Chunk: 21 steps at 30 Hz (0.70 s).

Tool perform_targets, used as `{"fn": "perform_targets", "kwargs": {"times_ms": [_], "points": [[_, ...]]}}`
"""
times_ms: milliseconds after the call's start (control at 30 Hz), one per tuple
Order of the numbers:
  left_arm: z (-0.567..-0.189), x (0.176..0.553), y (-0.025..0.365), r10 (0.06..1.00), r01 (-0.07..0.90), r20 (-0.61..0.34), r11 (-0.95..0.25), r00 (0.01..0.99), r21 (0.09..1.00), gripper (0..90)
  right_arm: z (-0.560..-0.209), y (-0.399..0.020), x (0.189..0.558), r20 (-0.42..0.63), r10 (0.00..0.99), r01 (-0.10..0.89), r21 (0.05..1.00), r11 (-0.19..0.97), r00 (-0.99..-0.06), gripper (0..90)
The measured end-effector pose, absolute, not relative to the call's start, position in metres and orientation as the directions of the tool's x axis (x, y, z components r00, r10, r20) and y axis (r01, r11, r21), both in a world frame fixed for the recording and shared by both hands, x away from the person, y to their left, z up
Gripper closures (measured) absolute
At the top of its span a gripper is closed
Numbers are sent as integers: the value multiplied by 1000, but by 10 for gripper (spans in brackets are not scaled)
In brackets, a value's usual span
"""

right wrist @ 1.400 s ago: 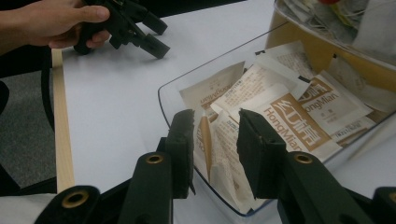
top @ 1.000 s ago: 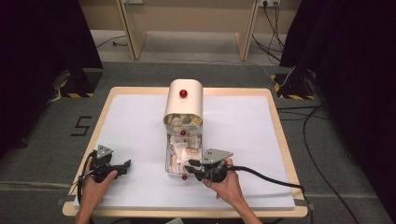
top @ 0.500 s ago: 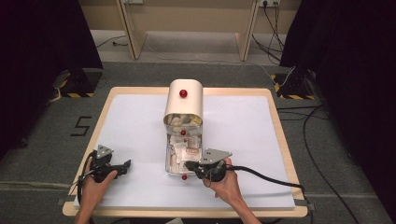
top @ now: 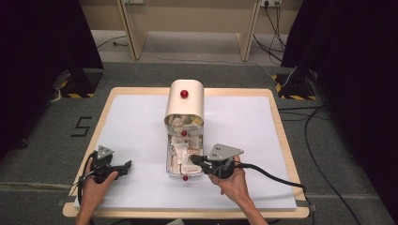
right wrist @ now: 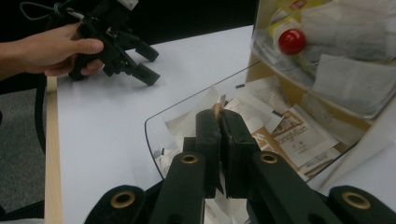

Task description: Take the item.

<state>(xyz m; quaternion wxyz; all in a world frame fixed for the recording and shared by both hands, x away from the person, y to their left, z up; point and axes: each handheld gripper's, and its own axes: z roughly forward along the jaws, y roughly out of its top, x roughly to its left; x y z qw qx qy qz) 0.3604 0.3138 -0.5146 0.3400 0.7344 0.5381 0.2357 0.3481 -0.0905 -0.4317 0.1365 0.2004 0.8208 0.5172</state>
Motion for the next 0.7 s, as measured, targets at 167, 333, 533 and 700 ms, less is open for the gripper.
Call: {"fn": "perform_targets", "kwargs": {"times_ms": [167, 333, 533, 700], "points": [[-515, 360, 314, 951, 630, -21, -188, 309, 754, 113, -422, -98, 349, -26, 487, 176, 914, 365, -873, 870], [-515, 360, 314, 951, 630, -20, -190, 310, 753, 112, -416, -107, 351, -27, 507, 176, 921, 347, -862, 871], [-515, 360, 314, 951, 630, -21, -188, 309, 754, 112, -412, -116, 354, -33, 530, 176, 924, 339, -847, 871], [-515, 360, 314, 951, 630, -21, -187, 309, 754, 113, -412, -124, 358, -24, 551, 188, 926, 327, -834, 871]]}}
